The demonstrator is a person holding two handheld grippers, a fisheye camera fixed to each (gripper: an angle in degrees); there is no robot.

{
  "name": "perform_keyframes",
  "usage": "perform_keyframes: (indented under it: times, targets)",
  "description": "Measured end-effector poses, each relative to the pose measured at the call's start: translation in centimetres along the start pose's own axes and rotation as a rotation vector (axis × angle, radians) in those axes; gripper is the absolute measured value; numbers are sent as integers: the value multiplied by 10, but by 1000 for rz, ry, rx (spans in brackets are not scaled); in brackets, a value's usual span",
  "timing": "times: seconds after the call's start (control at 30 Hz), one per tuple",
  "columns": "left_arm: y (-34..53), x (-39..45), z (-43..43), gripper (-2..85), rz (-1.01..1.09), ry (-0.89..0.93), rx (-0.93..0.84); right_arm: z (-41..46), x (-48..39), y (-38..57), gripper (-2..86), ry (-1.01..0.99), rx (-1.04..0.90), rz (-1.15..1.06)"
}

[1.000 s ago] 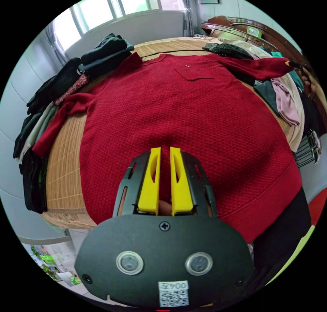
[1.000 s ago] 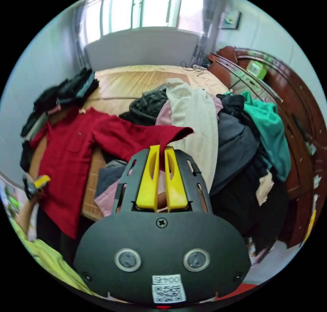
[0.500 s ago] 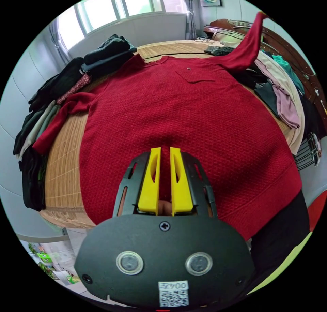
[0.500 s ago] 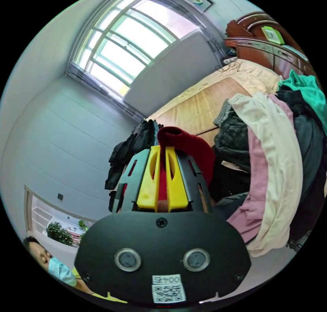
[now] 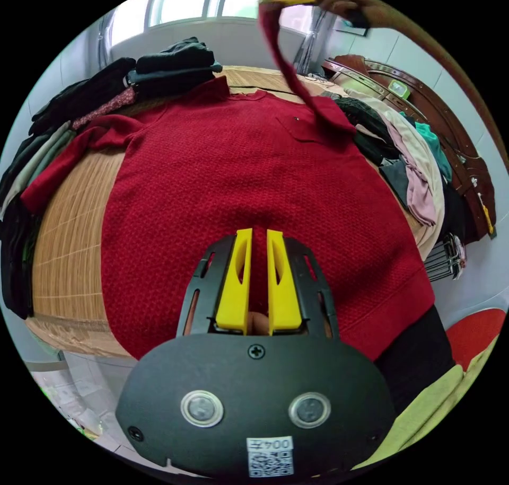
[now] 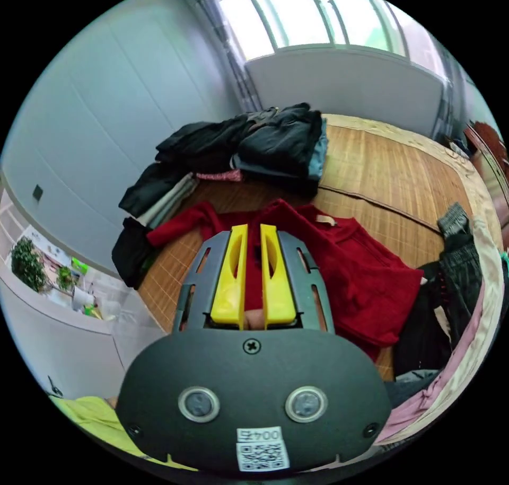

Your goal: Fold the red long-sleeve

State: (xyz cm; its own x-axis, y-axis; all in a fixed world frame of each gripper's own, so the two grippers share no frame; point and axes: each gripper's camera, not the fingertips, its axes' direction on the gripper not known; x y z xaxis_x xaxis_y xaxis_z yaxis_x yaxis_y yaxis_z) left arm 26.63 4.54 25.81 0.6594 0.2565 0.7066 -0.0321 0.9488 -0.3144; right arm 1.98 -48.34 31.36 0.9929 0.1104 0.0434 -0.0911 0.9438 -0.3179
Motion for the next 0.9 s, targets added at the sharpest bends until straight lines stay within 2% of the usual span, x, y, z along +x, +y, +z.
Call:
perform_keyframes:
  times: [0.13, 0.23, 0.33, 0.43, 0.5, 0.57, 0.63, 0.7, 0.73, 0.83, 0.9]
  targets:
    - [-18, -6, -18, 17, 8, -16, -1, 28, -36, 38, 70, -85, 28, -98]
    - [-31, -13, -32, 20, 7, -23, -1, 13, -23, 90, 65, -130, 78, -97]
    - [-46, -26, -47, 29, -16, 3, -2, -3, 45, 164, 57, -125, 102, 46]
    - [-60, -49, -62, 45, -67, 79, 2, -3, 152, 251, 50, -103, 84, 342]
    - [-69, -67, -73, 61, -100, 158, 8, -6, 224, 315, 45, -15, 102, 525]
    - [-84, -92, -91, 82, -174, 275, 24, -3, 263, 350, 41, 56, 78, 595]
    - [-104, -112, -109, 92, -228, 315, 69, 6, 288, 378, 19, 65, 46, 594]
    - [-134, -135, -128, 97, -272, 323, 114, 3, 315, 409, -1, -101, 159, 668]
    - [-158, -149, -140, 98, -290, 303, 145, 3, 319, 414, -2, -120, 172, 678]
    - [-231, -190, -156, 102, -336, 275, 177, 6, 320, 418, -6, -77, 170, 653]
    - [-271, -224, -150, 107, -430, 350, 174, 8, 319, 421, -7, -37, 165, 634]
